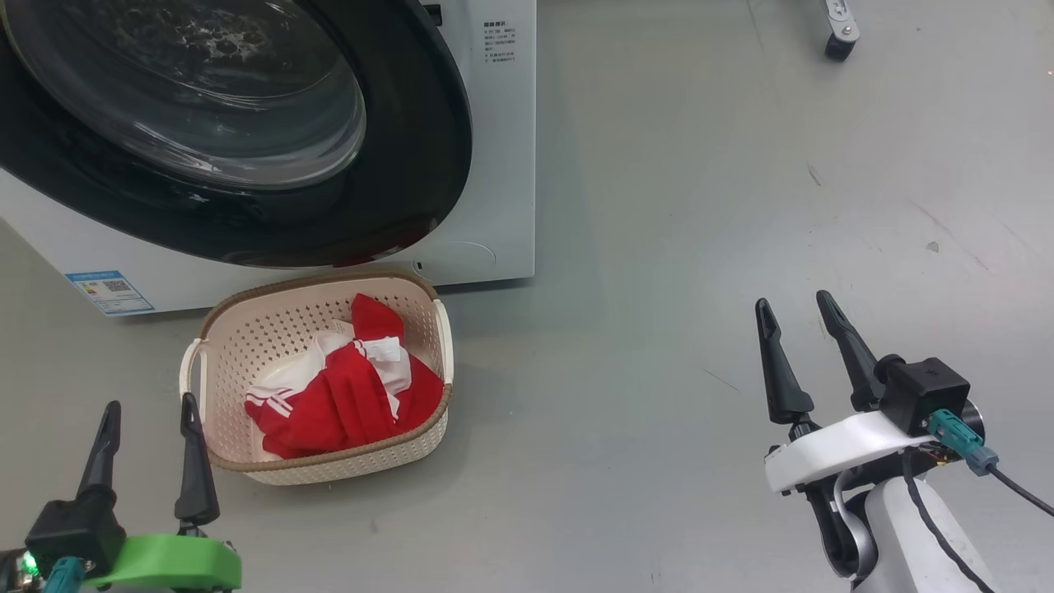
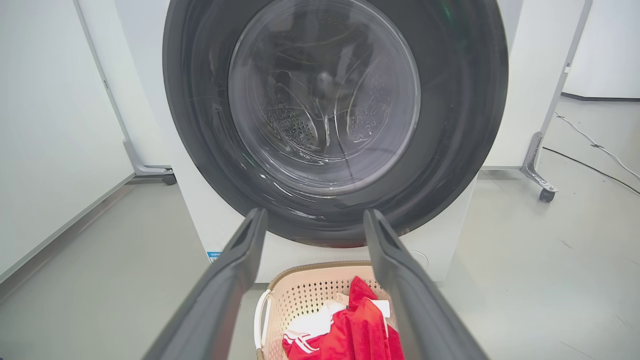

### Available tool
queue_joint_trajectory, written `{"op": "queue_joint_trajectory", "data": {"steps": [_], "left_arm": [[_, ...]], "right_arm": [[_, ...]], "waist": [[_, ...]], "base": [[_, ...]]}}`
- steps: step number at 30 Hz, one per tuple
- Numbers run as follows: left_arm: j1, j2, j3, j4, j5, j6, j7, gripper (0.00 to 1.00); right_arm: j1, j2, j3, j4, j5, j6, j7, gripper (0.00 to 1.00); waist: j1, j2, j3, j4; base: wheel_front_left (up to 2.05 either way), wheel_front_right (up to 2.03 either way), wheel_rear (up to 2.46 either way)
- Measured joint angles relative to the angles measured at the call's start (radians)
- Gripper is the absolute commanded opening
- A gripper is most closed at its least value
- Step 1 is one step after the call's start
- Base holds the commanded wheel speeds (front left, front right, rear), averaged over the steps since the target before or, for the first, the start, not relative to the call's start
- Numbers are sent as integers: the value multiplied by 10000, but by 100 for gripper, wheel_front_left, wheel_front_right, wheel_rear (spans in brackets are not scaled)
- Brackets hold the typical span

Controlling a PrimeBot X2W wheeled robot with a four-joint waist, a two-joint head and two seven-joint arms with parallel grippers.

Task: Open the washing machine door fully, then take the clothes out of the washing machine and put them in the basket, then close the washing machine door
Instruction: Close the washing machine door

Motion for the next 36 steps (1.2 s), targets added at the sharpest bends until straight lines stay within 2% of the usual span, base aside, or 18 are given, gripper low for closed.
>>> {"op": "queue_joint_trajectory", "data": {"steps": [2,3,4,5,10,25,33,36], "left_arm": [[3,-19,84,-17,86,-35,0,100],[7,-25,119,-21,117,-82,0,100],[12,-38,138,-31,148,-90,0,100],[18,-58,150,-36,153,-92,0,100],[95,-102,217,-73,234,-222,0,100],[140,-357,247,-138,439,-537,0,100],[132,-383,21,-31,477,-832,0,100],[119,-393,-192,-12,479,-874,0,100]], "right_arm": [[0,0,10,0,0,0,0,100],[0,0,15,0,-2,0,0,82],[0,0,23,-2,-2,2,0,47],[0,0,33,-2,-6,0,0,0],[-14,0,27,-403,-29,2,0,0],[-1058,-21,257,-3369,-293,176,-12,0],[-1406,-320,1352,-3661,-560,178,-12,0],[-1674,-709,2364,-3632,-637,178,-12,0]], "waist": [[0,0,7,0],[0,0,11,0],[0,0,15,0],[0,0,20,2],[0,0,37,24],[0,0,140,342],[0,0,260,766],[0,0,342,997]], "base": [[0,0,0],[0,0,0],[0,0,0],[0,0,0],[0,0,0],[0,0,0],[0,0,0],[0,0,0]]}}
